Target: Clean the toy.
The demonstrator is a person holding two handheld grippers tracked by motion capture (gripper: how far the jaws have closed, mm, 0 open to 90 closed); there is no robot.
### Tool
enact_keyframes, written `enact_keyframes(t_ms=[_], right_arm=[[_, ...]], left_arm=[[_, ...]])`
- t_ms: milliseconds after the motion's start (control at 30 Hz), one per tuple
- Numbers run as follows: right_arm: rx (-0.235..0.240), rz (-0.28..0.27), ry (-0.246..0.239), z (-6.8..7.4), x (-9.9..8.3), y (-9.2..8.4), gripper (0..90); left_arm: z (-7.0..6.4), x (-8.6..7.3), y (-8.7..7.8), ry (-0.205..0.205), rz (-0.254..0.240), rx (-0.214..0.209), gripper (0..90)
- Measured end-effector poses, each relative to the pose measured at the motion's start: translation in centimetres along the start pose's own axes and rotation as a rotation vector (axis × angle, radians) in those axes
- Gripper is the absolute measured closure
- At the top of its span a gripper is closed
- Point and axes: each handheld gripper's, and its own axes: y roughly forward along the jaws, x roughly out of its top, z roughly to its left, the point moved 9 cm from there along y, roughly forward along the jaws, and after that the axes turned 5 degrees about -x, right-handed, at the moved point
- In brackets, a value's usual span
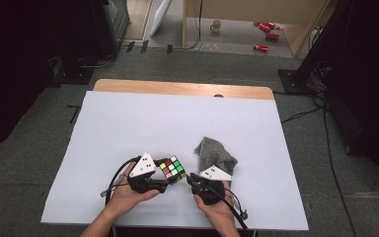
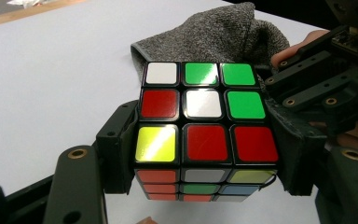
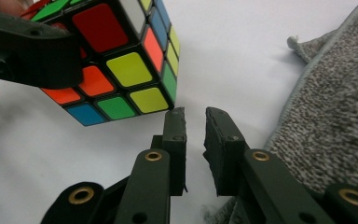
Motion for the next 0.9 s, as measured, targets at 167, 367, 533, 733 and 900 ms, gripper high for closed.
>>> enact_keyframes(t_ms=[167, 367, 533, 733, 900], right_arm=[[0.007, -0.060, -0.004, 0.1, 1.0, -0.8, 79.5], [-0.018, -0.030, 0.006, -0.7, 0.3, -0.6, 79.6], [-0.004, -0.011, -0.021, 0.1, -0.1, -0.1, 79.8], [0.002, -0.013, -0.019, 0.5, 0.0, 0.1, 81.5], [0.007, -0.027, -0.012, 0.5, 0.1, -0.1, 83.3]], left_arm=[[-1.1, -1.5, 1.4, 0.046, 0.070, -0.013, 34.9], [0.1, 0.3, -0.1, 0.009, -0.018, 0.029, 34.9], [0.4, 1.0, -0.8, -0.012, -0.059, 0.030, 34.9], [-0.4, 0.9, -0.2, 0.002, -0.053, 0.005, 34.9], [-0.3, 0.9, -0.3, -0.024, -0.058, -0.015, 34.9]])
